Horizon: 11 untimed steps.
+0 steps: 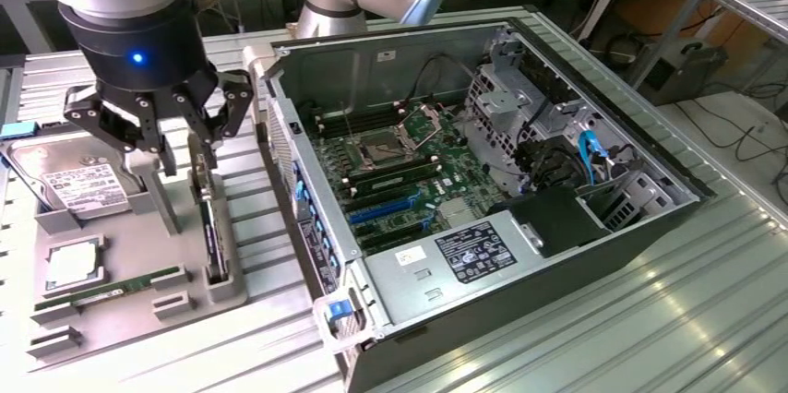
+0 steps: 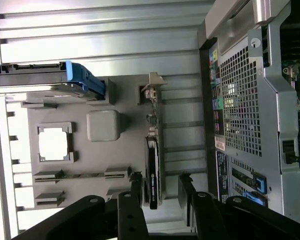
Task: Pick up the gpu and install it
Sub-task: 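Pick up the gpu and move the gpu toward the slot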
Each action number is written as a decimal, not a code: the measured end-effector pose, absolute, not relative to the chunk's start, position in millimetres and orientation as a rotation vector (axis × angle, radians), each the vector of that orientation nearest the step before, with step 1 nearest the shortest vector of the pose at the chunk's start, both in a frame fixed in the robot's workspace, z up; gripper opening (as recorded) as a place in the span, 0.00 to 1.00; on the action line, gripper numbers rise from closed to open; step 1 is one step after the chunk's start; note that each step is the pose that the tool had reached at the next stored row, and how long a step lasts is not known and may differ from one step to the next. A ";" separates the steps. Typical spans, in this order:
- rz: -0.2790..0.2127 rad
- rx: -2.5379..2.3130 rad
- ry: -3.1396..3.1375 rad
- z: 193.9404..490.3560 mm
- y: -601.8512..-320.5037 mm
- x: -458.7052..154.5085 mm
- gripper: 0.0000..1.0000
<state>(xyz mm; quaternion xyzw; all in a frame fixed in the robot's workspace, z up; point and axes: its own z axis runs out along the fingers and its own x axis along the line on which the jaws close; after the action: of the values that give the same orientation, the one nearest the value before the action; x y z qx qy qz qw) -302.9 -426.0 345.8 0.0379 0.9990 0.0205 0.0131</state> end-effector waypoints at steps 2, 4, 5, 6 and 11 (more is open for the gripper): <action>0.064 0.118 3.113 339.8 -426.6 -302.9 0.42; 0.064 0.118 3.113 332.2 -427.2 -302.9 0.42; 0.064 0.118 3.113 329.3 -427.4 -302.9 0.42; 0.064 0.118 3.113 326.2 -427.5 -302.9 0.42; 0.064 0.118 3.113 316.1 -427.5 -302.9 0.42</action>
<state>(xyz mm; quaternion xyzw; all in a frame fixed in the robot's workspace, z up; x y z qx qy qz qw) -302.9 -427.5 316.1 0.0379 0.9990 0.0205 0.0131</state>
